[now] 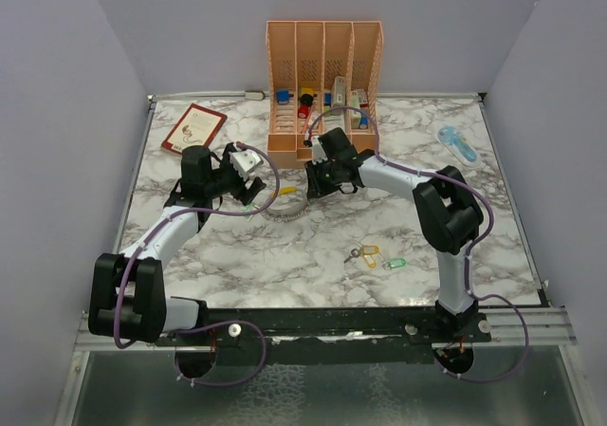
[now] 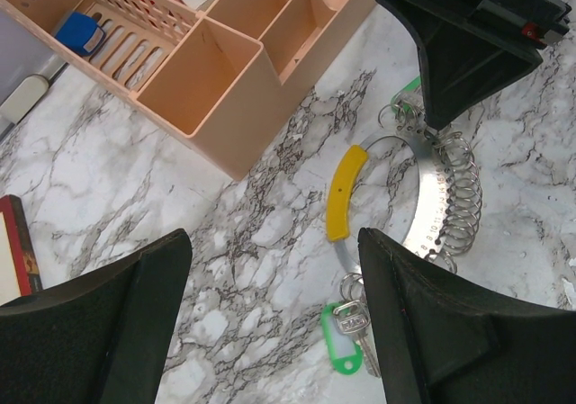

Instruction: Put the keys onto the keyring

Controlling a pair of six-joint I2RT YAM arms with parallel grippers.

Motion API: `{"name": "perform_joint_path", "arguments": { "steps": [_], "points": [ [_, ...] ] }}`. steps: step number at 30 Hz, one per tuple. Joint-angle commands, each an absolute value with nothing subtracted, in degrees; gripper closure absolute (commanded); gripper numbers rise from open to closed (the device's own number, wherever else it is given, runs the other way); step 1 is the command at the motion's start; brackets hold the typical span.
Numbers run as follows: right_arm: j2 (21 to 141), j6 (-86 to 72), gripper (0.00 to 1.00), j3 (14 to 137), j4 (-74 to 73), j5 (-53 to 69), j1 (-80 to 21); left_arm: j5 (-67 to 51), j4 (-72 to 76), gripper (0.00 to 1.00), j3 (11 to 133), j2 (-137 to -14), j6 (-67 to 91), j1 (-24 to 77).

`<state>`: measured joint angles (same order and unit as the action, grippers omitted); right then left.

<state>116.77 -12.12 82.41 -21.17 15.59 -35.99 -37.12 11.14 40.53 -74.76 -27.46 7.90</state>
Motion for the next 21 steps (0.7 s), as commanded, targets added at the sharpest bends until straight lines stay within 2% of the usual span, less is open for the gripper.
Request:
{"name": "perform_joint_path", "arguments": {
  "steps": [1, 21],
  "points": [
    [117.05, -11.74, 0.81, 81.28, -19.33, 17.05, -36.17, -39.36, 12.91, 0.22, 40.61, -74.70, -26.51, 7.91],
    [119.09, -11.81, 0.82, 82.25, -16.98, 17.05, -36.20, -39.83, 13.52, 0.22, 41.22, -74.40, -24.30, 7.89]
  ]
}}
